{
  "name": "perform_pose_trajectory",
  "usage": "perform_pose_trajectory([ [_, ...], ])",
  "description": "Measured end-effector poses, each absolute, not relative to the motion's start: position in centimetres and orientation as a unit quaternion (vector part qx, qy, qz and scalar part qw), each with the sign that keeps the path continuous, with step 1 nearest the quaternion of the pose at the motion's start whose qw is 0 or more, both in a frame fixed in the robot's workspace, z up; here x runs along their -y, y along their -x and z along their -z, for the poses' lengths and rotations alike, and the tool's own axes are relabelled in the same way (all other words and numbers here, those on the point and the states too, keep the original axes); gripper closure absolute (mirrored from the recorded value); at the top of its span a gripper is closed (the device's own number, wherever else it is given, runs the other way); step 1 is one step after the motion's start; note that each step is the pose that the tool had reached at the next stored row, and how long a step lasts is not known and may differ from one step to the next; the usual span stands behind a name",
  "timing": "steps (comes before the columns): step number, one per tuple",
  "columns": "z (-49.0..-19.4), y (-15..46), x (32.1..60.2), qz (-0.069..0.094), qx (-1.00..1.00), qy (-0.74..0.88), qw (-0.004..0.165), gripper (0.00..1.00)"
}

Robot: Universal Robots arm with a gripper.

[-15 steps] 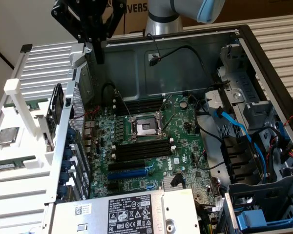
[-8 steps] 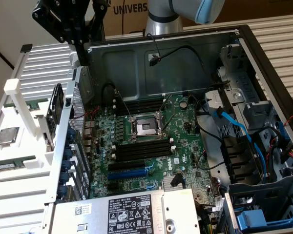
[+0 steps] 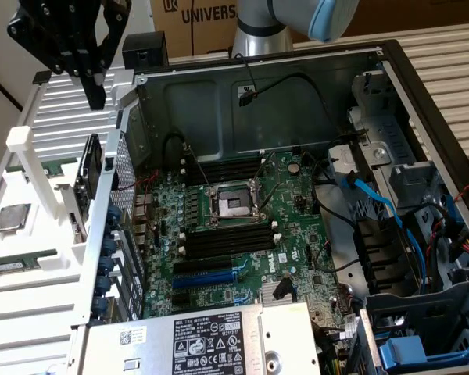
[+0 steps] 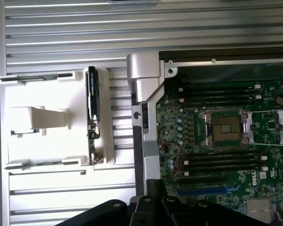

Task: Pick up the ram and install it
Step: 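Reach for the ram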

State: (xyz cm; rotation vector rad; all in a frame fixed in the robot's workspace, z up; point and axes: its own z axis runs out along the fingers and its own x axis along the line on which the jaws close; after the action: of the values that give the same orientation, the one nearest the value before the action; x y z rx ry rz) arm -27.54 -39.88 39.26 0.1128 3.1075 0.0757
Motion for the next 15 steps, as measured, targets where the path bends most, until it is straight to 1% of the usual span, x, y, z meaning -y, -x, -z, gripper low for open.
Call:
perform_pose_trajectory([
  [15,-39.3,34.4,39.9,-0.024,-0.999,-0.036,0.018,0.9],
])
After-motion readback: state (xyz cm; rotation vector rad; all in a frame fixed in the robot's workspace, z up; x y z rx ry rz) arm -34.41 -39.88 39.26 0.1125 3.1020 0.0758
